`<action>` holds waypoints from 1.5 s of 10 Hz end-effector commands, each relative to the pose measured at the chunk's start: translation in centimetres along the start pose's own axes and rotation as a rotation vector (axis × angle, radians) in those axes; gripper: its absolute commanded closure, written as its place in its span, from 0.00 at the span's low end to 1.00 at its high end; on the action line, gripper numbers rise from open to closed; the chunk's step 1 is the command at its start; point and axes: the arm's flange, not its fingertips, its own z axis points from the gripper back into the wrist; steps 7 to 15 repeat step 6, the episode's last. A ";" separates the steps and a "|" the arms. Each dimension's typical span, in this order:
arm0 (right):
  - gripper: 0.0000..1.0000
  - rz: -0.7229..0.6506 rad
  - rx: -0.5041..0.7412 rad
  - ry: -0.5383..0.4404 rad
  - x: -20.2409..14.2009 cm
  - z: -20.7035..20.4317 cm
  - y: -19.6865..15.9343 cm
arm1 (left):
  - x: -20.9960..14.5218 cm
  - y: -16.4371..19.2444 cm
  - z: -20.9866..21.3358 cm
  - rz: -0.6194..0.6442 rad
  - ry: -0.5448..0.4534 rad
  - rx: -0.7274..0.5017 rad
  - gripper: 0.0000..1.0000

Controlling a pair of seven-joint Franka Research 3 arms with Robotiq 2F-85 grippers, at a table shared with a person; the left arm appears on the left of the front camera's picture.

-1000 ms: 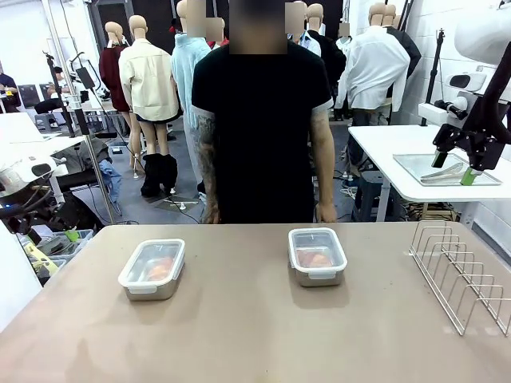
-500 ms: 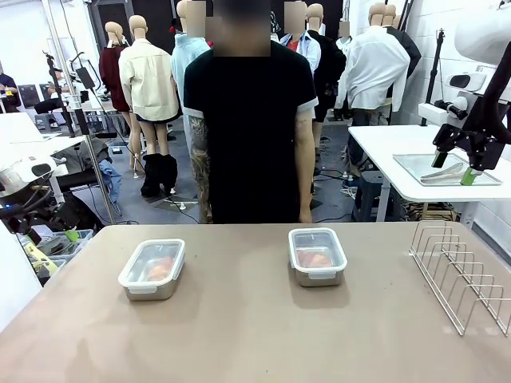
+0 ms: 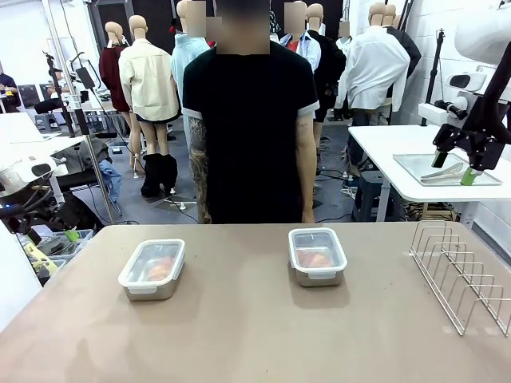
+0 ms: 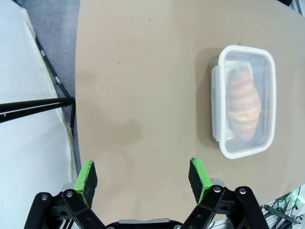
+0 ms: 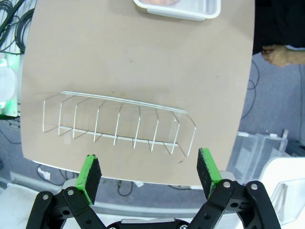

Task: Place the bread in airtight containers.
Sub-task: Release when the human grabs the Airtight Container lid.

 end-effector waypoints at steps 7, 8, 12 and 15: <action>0.00 -0.015 0.008 0.020 0.2 -0.1 0.0 | -0.2 0.0 0.1 0.011 -0.002 0.013 0.00; 0.00 -0.015 0.008 0.020 0.2 -0.1 0.0 | -0.2 0.0 0.1 0.011 -0.002 0.013 0.00; 0.00 -0.015 0.008 0.020 0.2 -0.1 0.0 | -0.2 0.0 0.1 0.011 -0.002 0.013 0.00; 0.00 -0.015 0.008 0.020 0.2 -0.1 0.0 | -0.2 0.0 0.1 0.011 -0.002 0.013 0.00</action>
